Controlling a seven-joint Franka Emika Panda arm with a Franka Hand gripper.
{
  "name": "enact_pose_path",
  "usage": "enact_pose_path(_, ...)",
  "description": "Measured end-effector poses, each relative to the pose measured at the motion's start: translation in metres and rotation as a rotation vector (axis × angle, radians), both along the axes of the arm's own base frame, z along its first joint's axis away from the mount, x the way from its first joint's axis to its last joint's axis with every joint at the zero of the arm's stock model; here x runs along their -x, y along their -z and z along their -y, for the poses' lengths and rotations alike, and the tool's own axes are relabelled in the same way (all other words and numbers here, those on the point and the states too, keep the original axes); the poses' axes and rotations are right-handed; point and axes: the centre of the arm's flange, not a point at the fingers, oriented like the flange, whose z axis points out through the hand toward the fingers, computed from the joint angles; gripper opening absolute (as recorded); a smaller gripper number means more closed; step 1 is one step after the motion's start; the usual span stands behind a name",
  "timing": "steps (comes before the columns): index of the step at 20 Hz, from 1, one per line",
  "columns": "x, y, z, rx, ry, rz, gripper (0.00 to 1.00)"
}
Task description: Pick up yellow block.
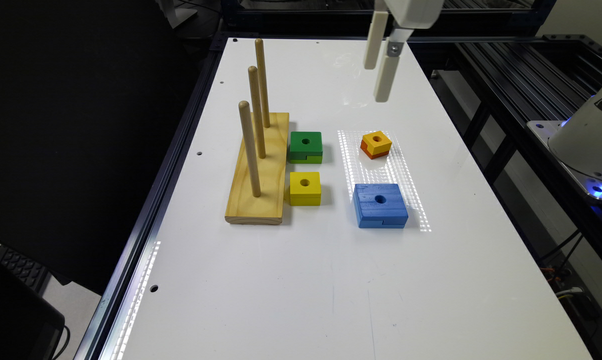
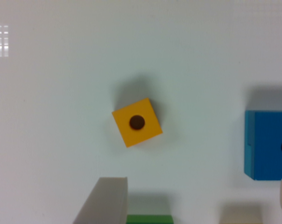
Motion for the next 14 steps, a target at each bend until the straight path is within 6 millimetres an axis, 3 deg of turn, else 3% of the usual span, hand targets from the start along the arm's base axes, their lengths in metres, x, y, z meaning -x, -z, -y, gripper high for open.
enact_pose_path(7, -0.025, 0.005, -0.004, -0.006, 0.001, -0.001, 1.0)
enact_pose_path(14, -0.032, 0.004, -0.007, -0.008, -0.001, 0.003, 1.0)
